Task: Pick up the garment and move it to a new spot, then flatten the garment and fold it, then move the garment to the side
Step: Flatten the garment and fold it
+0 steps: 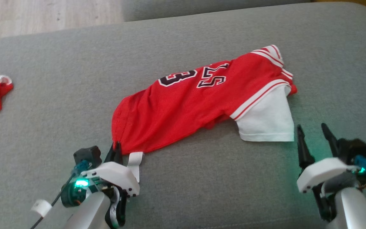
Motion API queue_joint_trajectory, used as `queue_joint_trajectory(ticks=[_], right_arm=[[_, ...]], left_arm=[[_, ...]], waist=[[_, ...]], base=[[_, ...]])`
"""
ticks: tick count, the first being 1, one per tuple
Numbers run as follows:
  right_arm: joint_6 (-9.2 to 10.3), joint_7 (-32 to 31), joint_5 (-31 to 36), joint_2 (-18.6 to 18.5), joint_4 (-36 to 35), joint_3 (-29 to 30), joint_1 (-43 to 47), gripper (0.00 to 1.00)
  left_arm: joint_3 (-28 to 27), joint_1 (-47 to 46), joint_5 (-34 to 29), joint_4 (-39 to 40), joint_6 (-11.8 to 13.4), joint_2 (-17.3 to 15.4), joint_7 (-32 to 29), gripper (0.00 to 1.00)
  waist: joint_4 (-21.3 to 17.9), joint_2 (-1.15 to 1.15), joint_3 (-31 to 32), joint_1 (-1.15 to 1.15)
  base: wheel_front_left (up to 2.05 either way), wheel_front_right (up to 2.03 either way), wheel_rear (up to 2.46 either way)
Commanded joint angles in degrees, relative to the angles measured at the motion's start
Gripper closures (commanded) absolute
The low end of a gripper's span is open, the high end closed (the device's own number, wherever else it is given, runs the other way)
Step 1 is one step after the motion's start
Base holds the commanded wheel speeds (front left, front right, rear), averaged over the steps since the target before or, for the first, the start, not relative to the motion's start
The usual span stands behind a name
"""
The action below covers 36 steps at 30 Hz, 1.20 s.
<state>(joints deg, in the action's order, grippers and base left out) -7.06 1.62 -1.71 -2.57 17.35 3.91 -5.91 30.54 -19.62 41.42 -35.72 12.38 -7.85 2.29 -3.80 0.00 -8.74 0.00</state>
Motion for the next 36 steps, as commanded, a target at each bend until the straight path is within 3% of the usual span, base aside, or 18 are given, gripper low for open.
queue_joint_trajectory(ticks=[1, 6, 14, 16, 18, 20, 23, 24, 25, 31, 36], right_arm=[[-0.43, -0.2, 0.4, -0.3, -1.0, -0.7, -2.7, 0.00], [-0.43, -3.0, 1.2, -0.3, 4.9, 0.9, -5.6, 0.00], [-0.43, -3.1, 0.2, -0.3, 12.7, -1.3, -8.3, 0.01], [-0.43, -2.8, -0.5, -0.3, 14.3, -2.3, -9.1, 0.22], [-0.43, -2.5, -1.3, -0.3, 16.0, -3.4, -9.9, 0.29], [-0.43, -2.8, -2.0, -0.3, 18.8, -4.4, -11.1, 0.42], [-0.43, -3.2, -2.7, -0.3, 21.3, -5.0, -12.1, 0.74], [-0.43, -2.9, -3.3, -0.3, 21.8, -5.2, -12.4, 0.91], [-0.43, -2.5, -3.9, -0.3, 22.1, -5.4, -12.6, 1.00], [-0.43, 1.0, -6.1, -0.3, 21.0, -5.3, -13.0, 1.00], [-0.43, 3.0, -7.4, -0.3, 14.9, -4.1, -12.4, 1.00]], left_arm=[[-1.4, -0.4, -0.2, 1.4, 0.2, -0.5, 0.7, 1.00], [-2.8, 0.5, -0.7, 4.3, 1.9, -2.1, 3.6, 1.00], [-3.9, 1.6, -0.7, 8.1, 3.3, -4.1, 4.4, 1.00], [-4.0, 1.9, -0.6, 8.8, 3.6, -4.3, 4.3, 1.00], [-4.0, 2.1, -0.6, 9.4, 3.8, -4.5, 4.3, 1.00], [-3.9, 2.4, -0.6, 10.2, 4.0, -4.7, 4.2, 1.00], [-3.7, 2.6, -0.6, 10.9, 4.1, -4.9, 4.0, 1.00], [-3.6, 2.7, -0.6, 11.1, 4.0, -4.9, 4.0, 1.00], [-3.6, 2.7, -0.6, 11.4, 3.9, -5.0, 4.1, 1.00], [-3.5, 2.9, -0.9, 13.4, 3.4, -5.9, 4.8, 1.00], [-3.7, 3.6, -1.1, 18.5, 3.5, -7.1, 5.4, 1.00]], waist=[[0.6, 0.00, -0.2, 0.00], [2.3, 0.00, -0.6, 0.00], [3.8, 0.00, -0.9, 0.00], [3.8, 0.00, -1.0, 0.00], [3.8, 0.00, -1.0, 0.00], [3.6, 0.00, -1.1, 0.00], [3.6, 0.00, -1.0, 0.00], [3.6, 0.00, -0.9, 0.00], [3.6, 0.00, -0.7, 0.00], [3.3, 0.00, 1.7, 0.00], [2.9, 0.00, 6.4, 0.00]], base=[[0.00, 0.00, 0.00], [0.00, 0.00, 0.00], [0.00, 0.00, 0.00], [0.00, 0.00, 0.00], [0.00, 0.00, 0.00], [0.00, 0.00, 0.00], [0.00, 0.00, 0.00], [0.00, 0.00, 0.00], [0.00, 0.00, 0.00], [0.00, 0.00, 0.00], [0.00, 0.00, 0.00]])
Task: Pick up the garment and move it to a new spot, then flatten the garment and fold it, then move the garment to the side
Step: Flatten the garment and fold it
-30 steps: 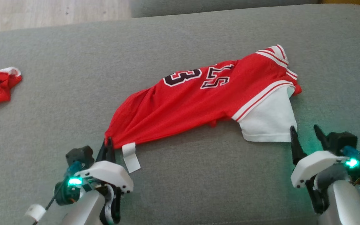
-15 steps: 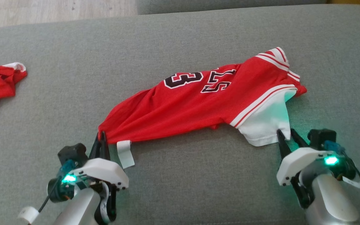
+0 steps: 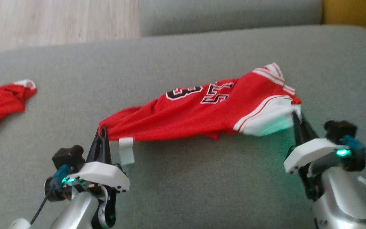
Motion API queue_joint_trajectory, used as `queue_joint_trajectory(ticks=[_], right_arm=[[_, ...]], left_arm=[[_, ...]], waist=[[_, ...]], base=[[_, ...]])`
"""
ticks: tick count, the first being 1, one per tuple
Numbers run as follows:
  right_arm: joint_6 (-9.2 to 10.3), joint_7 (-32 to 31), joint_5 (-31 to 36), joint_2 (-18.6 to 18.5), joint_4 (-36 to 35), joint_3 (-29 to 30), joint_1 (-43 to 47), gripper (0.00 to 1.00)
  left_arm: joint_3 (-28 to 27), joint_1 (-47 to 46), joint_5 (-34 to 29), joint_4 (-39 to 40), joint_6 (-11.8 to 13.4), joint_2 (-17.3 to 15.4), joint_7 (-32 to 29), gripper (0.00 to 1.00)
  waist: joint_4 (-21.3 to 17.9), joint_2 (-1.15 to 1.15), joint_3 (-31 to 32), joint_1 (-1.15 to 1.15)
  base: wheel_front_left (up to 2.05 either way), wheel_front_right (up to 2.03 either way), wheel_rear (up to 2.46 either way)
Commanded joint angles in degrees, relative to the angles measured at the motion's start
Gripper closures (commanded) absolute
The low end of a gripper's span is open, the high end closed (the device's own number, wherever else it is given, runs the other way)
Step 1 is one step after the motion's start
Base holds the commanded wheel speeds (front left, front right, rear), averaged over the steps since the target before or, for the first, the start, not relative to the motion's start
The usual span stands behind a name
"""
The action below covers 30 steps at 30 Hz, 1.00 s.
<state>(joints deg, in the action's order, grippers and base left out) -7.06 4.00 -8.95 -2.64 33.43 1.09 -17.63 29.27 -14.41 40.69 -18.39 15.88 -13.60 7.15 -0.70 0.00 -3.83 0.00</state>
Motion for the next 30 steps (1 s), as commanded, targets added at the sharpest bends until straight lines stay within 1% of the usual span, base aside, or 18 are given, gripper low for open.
queue_joint_trajectory(ticks=[1, 4, 8, 11, 15, 19, 22, 24, 27, 30], right_arm=[[-0.43, 0.8, -0.2, -0.2, -3.0, -0.7, -0.3, 1.00], [-0.43, 0.6, 0.0, -0.2, -10.1, 1.5, 0.8, 1.00], [-0.43, -1.6, -0.5, -0.2, -22.9, 3.7, 2.1, 1.00], [-0.43, -4.4, -0.5, -0.2, -33.7, 5.5, 2.8, 1.00], [-0.43, -8.9, 0.2, -0.2, -47.5, 7.7, 2.6, 1.00], [-0.43, -13.5, 1.2, -0.6, -58.1, 9.6, 0.8, 1.00], [-0.43, -17.3, 0.8, -1.0, -62.5, 10.8, -0.9, 1.00], [-0.43, -19.6, 1.2, -2.3, -63.9, 11.3, -2.0, 1.00], [-0.43, -22.8, 1.0, -3.8, -63.3, 10.9, -3.4, 1.00], [-0.43, -25.1, 0.1, -4.9, -59.9, 8.9, -5.1, 1.00]], left_arm=[[-2.6, -1.3, -0.2, 2.7, 0.0, -1.6, 0.5, 1.00], [-2.9, -0.6, 0.2, 8.6, 0.4, -2.6, -0.5, 1.00], [-3.7, -1.1, -0.1, 18.2, 1.2, -5.5, -3.3, 1.00], [-4.9, -3.1, -0.7, 26.1, 2.0, -8.5, -6.0, 1.00], [-6.6, -8.1, -2.4, 36.2, 3.0, -13.0, -10.9, 1.00], [-7.7, -14.5, -4.1, 43.7, 3.4, -17.1, -16.9, 1.00], [-7.8, -18.8, -4.0, 46.3, 3.0, -18.8, -21.2, 1.00], [-7.4, -20.9, -3.8, 46.5, 2.5, -19.6, -23.6, 1.00], [-6.7, -22.8, -2.1, 44.6, 2.0, -19.4, -26.5, 1.00], [-5.9, -24.1, -0.9, 40.5, 1.0, -18.9, -28.0, 1.00]], waist=[[-0.3, 0.00, 2.6, 0.00], [-0.3, 0.00, 5.3, 0.00], [-0.4, 0.00, 7.8, 0.00], [-0.4, 0.00, 9.2, 0.00], [-0.6, 0.00, 10.2, 0.00], [-0.7, 0.00, 10.4, 0.00], [-0.7, 0.00, 10.0, 0.00], [-0.6, 0.00, 9.3, 0.00], [-0.4, 0.00, 7.6, 0.00], [-0.3, 0.00, 5.2, 0.00]], base=[[0.00, 0.00, 0.00], [0.00, 0.00, 0.00], [0.00, 0.00, 0.00], [0.00, 0.00, 0.00], [0.00, 0.00, 0.00], [0.00, 0.00, 0.00], [0.00, 0.00, 0.00], [0.00, 0.00, 0.00], [0.00, 0.00, 0.00], [0.00, 0.00, 0.00]])
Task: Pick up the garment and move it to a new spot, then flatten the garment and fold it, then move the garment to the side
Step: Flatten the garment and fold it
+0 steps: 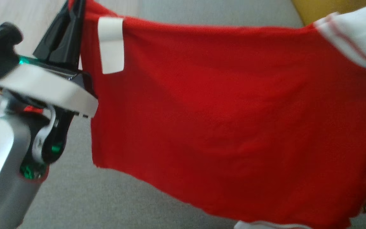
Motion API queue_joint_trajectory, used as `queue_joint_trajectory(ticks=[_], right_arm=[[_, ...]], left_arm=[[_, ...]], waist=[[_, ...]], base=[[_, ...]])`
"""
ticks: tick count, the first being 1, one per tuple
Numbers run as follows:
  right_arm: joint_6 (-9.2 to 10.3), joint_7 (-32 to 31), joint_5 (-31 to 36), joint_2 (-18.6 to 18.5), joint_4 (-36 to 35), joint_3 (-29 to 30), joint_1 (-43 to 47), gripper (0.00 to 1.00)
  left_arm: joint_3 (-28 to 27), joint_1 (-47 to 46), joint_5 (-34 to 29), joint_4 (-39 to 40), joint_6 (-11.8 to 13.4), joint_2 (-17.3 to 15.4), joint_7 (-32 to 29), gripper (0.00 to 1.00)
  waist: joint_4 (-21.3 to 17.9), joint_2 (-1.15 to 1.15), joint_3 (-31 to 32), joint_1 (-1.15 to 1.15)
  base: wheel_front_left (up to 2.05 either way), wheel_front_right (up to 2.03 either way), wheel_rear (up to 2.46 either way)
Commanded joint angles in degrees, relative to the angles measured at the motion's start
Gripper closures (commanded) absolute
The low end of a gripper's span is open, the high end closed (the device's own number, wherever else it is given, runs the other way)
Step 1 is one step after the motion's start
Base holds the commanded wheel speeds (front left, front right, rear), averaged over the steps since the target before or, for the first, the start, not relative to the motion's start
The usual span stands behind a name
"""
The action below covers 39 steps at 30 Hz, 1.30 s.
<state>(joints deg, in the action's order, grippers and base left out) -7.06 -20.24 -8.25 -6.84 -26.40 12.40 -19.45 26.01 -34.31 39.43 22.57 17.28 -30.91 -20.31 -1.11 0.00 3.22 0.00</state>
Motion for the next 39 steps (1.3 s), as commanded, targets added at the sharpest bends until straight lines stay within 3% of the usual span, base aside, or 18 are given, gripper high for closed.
queue_joint_trajectory(ticks=[1, 8, 12, 18, 21, 25, 31, 39], right_arm=[[-0.43, -1.4, -1.0, -1.2, 1.7, -3.3, -4.3, 1.00], [-0.43, -0.1, 0.5, -4.9, 18.6, -9.6, -22.3, 1.00], [-0.43, 3.1, 2.8, -4.7, 28.0, -11.7, -33.9, 1.00], [-0.43, 10.0, 11.3, 0.4, 46.6, -12.9, -54.4, 1.00], [-0.43, 13.3, 13.4, 2.8, 53.2, -12.7, -60.0, 1.00], [-0.43, 16.9, 13.9, 3.8, 58.2, -14.8, -62.2, 1.00], [-0.43, 21.8, 10.8, 3.9, 59.7, -18.3, -60.0, 1.00], [-0.43, 27.5, 7.5, 3.9, 58.1, -20.5, -48.2, 1.00]], left_arm=[[-2.4, -4.8, 0.8, -2.2, -0.9, -1.3, -0.8, 1.00], [-0.6, -19.2, -2.1, -18.2, -6.5, 0.2, 0.2, 1.00], [-0.3, -28.3, -4.8, -27.3, -8.7, 2.0, 3.3, 1.00], [1.1, -43.0, -12.9, -43.1, -12.5, 2.0, 14.2, 1.00], [1.8, -47.2, -15.2, -49.6, -13.7, 2.1, 18.9, 1.00], [2.7, -50.0, -16.5, -55.7, -15.2, 2.8, 23.3, 1.00], [2.7, -49.8, -15.1, -62.3, -16.9, 4.6, 27.7, 1.00], [2.7, -41.8, -11.2, -67.8, -20.3, 8.6, 33.3, 1.00]], waist=[[0.0, 0.00, -2.9, 0.00], [-1.2, 0.00, -13.2, 0.00], [-1.9, 0.00, -16.2, 0.00], [-5.1, 0.00, -21.0, 0.00], [-6.0, 0.00, -24.1, 0.00], [-6.4, 0.00, -29.8, 0.00], [-6.2, 0.00, -38.8, 0.00], [-4.2, 0.00, -39.5, 0.00]], base=[[0.00, 0.00, 0.00], [0.00, 0.00, 0.00], [0.00, 0.00, 0.00], [0.00, 0.00, 0.00], [0.00, 0.00, 0.00], [0.00, 0.00, 0.00], [0.00, 0.00, 0.00], [0.00, 0.00, 0.00]])
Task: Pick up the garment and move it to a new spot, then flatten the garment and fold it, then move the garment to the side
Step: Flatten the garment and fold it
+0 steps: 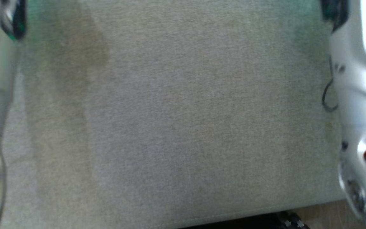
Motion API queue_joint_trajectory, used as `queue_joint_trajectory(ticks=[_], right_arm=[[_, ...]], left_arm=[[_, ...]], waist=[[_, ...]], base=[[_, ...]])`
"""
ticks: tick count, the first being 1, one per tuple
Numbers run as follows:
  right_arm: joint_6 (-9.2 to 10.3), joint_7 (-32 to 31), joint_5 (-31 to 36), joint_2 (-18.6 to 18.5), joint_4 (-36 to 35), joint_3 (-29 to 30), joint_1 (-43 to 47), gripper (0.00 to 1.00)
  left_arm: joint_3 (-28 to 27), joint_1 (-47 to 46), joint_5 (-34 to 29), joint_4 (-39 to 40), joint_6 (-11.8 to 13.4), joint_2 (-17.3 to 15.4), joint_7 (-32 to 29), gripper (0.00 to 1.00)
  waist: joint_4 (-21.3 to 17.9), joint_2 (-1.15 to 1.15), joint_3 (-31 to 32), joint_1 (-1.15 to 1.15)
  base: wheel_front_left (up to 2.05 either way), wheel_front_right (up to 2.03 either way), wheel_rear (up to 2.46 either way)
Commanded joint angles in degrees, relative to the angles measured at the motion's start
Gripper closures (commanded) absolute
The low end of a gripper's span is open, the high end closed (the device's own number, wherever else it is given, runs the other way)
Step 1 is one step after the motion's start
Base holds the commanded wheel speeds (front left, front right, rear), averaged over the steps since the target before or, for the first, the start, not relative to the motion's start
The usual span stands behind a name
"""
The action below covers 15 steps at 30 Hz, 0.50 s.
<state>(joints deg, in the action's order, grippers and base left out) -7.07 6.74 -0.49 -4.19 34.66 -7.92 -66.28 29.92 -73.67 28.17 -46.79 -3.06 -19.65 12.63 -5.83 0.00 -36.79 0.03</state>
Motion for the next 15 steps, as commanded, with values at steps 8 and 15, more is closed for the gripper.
queue_joint_trajectory(ticks=[8, 15], right_arm=[[-0.42, 0.9, -3.2, 1.3, -14.3, 3.3, 18.9, 1.00], [-0.42, -2.3, -5.7, 1.3, -25.7, 6.0, 37.4, 1.00]], left_arm=[[-3.5, 10.4, 7.2, 2.6, -1.8, 0.4, 1.2, 1.00], [-3.1, 25.2, 8.9, 8.3, -0.7, 0.5, 1.7, 1.00]], waist=[[2.5, 0.00, 7.9, -0.03], [3.3, 0.00, 16.2, -0.03]], base=[[0.00, 0.00, 0.00], [0.00, 0.00, 0.00]])
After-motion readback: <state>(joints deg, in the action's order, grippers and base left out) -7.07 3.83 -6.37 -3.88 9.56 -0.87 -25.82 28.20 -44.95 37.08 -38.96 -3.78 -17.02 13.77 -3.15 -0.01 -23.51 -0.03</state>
